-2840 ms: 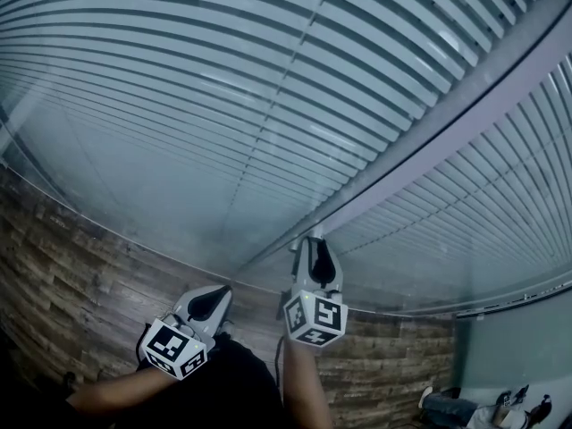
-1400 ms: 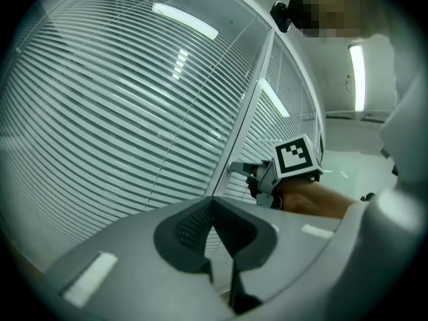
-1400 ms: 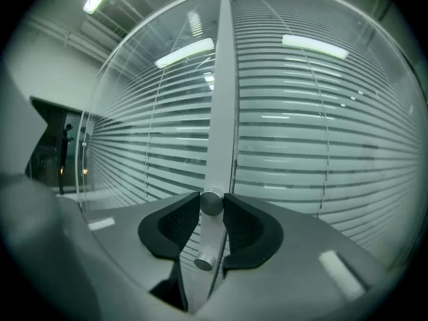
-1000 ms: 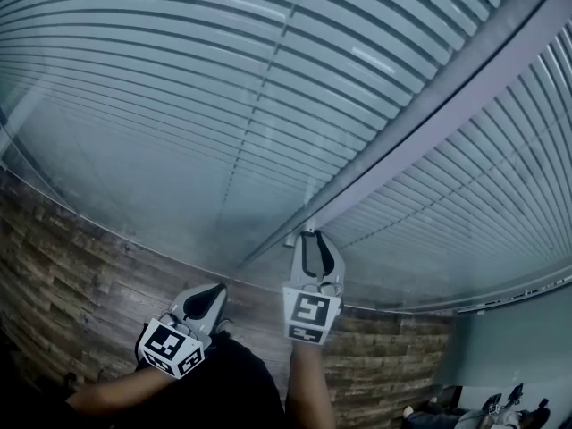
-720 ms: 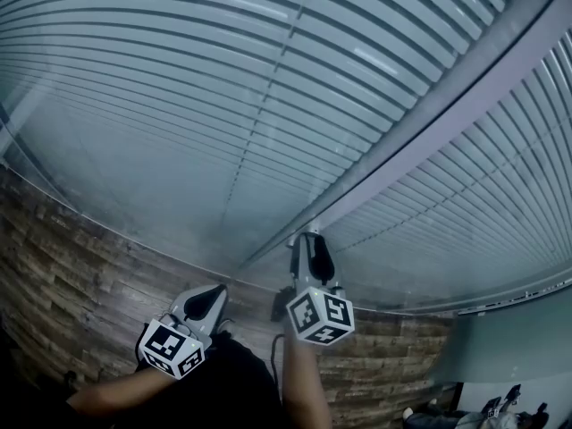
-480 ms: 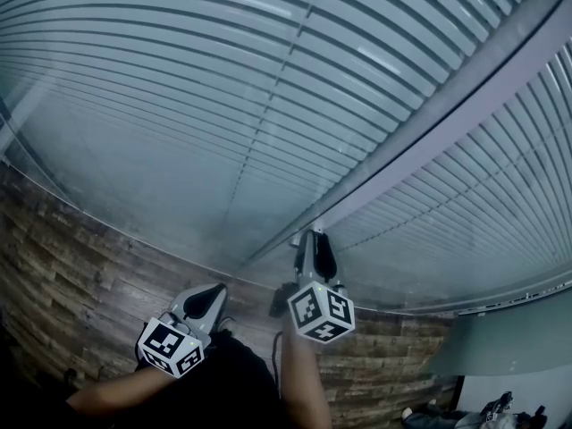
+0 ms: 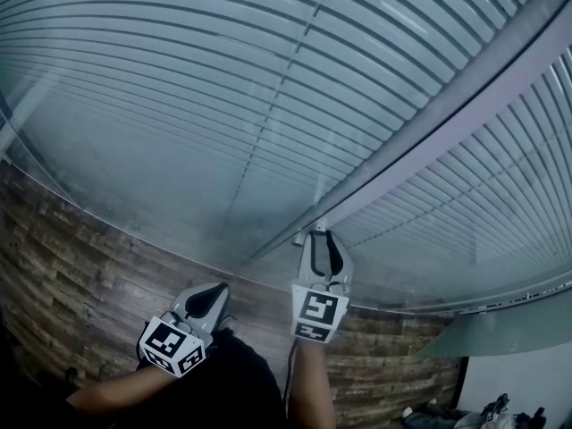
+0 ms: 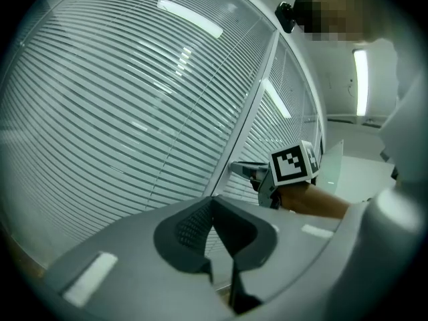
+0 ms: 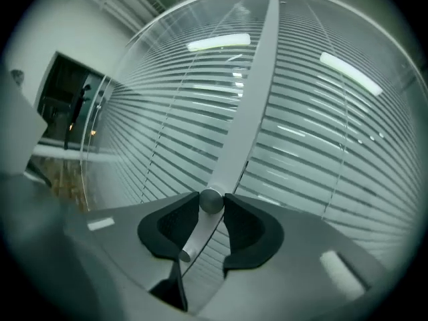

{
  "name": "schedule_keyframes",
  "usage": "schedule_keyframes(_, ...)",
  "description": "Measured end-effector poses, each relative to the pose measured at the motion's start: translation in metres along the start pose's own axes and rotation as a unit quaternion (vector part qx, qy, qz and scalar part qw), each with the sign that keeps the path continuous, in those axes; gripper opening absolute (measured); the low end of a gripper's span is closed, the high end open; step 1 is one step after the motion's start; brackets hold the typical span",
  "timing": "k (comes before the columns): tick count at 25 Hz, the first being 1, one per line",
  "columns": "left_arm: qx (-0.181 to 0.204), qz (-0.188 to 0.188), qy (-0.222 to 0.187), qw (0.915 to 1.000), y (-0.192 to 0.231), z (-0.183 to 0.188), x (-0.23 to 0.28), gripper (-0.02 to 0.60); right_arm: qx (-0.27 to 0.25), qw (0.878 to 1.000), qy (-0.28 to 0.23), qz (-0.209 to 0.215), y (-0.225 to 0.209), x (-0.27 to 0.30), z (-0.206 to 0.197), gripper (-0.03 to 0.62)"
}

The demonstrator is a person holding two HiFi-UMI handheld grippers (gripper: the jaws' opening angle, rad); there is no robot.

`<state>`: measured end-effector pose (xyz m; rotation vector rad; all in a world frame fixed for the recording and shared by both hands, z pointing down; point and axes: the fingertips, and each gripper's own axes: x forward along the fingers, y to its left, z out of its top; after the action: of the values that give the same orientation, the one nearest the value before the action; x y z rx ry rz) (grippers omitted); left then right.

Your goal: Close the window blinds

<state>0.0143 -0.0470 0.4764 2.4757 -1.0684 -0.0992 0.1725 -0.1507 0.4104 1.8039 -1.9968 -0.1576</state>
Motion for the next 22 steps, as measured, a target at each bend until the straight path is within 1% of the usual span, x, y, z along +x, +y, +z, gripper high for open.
schedule_keyframes(3,0.003,-0.004,0.001,1.0000,-0.005,0.000,0.002,0.000,-0.077,0.997,0.008,-0.006,0.001,-0.001,0.000,0.120)
schedule_keyframes(6,0.008,-0.009,0.002,0.9999,-0.010,-0.001,0.005,0.000,-0.140,0.990,0.015,-0.011,0.000,-0.002,-0.003,0.120)
schedule_keyframes(9,0.011,-0.012,0.003,0.9999,-0.011,-0.001,0.005,0.000,-0.165,0.986,0.016,-0.011,0.001,-0.002,-0.003,0.104)
schedule_keyframes(11,0.012,-0.012,0.003,0.9999,-0.011,-0.001,0.006,0.000,-0.163,0.986,0.011,-0.012,0.002,-0.001,-0.002,0.106)
schedule_keyframes(12,0.012,-0.012,0.003,0.9998,-0.011,-0.001,0.006,0.000,-0.153,0.988,0.006,-0.011,0.002,-0.001,-0.001,0.108)
schedule_keyframes(13,0.012,-0.012,0.003,0.9999,-0.011,-0.002,0.006,0.000,-0.136,0.991,0.000,-0.010,0.003,-0.001,0.000,0.110)
schedule_keyframes(14,0.012,-0.011,0.003,0.9999,-0.011,-0.002,0.005,0.000,-0.106,0.994,-0.008,-0.006,0.003,-0.001,0.001,0.110)
schedule_keyframes(15,0.013,-0.010,0.002,0.9999,-0.011,-0.002,0.005,0.000,-0.063,0.998,-0.016,-0.002,0.001,-0.002,0.001,0.120)
schedule_keyframes(16,0.013,-0.009,0.002,0.9999,-0.011,-0.002,0.004,0.000,-0.006,1.000,-0.026,0.004,-0.001,-0.004,0.001,0.141)
schedule_keyframes(17,0.013,-0.008,0.002,0.9999,-0.011,-0.002,0.004,0.000,0.064,0.997,-0.037,0.012,-0.005,-0.006,0.000,0.152)
schedule_keyframes(18,0.013,-0.007,0.002,0.9999,-0.012,-0.002,0.004,0.000,0.140,0.989,-0.049,0.019,-0.010,-0.008,-0.002,0.161)
schedule_keyframes(19,0.013,-0.006,0.002,0.9999,-0.011,-0.002,0.004,0.000,0.213,0.975,-0.059,0.027,-0.015,-0.009,-0.004,0.163)
schedule_keyframes(20,0.012,-0.004,0.001,0.9999,-0.011,-0.002,0.003,0.000,0.276,0.958,-0.066,0.032,-0.019,-0.008,-0.006,0.163)
schedule_keyframes(21,0.012,-0.003,0.001,0.9999,-0.010,-0.002,0.002,0.000,0.324,0.943,-0.069,0.037,-0.020,-0.007,-0.007,0.163)
schedule_keyframes(22,0.012,-0.002,0.001,0.9999,-0.009,-0.001,0.001,0.000,0.356,0.931,-0.072,0.040,-0.020,-0.005,-0.007,0.163)
